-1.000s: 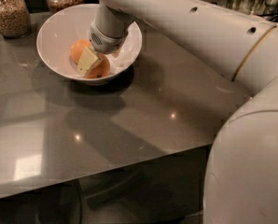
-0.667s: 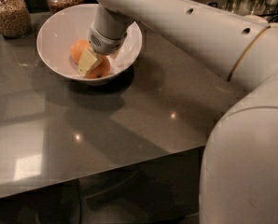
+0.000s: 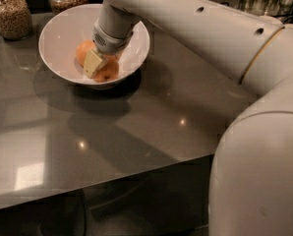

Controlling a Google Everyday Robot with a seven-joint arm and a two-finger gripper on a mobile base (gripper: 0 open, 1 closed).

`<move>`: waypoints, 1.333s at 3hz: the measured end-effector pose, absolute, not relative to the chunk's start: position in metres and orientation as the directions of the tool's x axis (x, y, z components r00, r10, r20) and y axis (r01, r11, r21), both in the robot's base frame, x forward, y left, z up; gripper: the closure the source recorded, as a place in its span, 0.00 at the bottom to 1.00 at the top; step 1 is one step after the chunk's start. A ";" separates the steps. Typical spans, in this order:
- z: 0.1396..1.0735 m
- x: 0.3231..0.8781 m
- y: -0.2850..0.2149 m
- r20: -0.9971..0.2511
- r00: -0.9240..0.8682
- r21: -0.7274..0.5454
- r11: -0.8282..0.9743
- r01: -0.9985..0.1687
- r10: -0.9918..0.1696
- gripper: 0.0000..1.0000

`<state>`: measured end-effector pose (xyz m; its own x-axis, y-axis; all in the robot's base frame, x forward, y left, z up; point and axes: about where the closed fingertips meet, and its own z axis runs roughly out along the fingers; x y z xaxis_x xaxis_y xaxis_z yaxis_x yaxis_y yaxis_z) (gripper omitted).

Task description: Pick orange from white bowl

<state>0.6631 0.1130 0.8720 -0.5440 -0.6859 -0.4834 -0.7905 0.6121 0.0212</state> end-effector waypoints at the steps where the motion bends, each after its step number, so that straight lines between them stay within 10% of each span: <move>1: 0.888 0.662 0.117 -0.494 -0.515 0.011 0.587 -0.809 -0.700 0.91; 4: 0.965 0.667 0.086 -0.567 -0.403 -0.090 0.540 -0.837 -0.719 1.00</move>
Offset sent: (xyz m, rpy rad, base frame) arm -0.0005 -0.0076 0.0613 -0.0093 -0.0651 0.0857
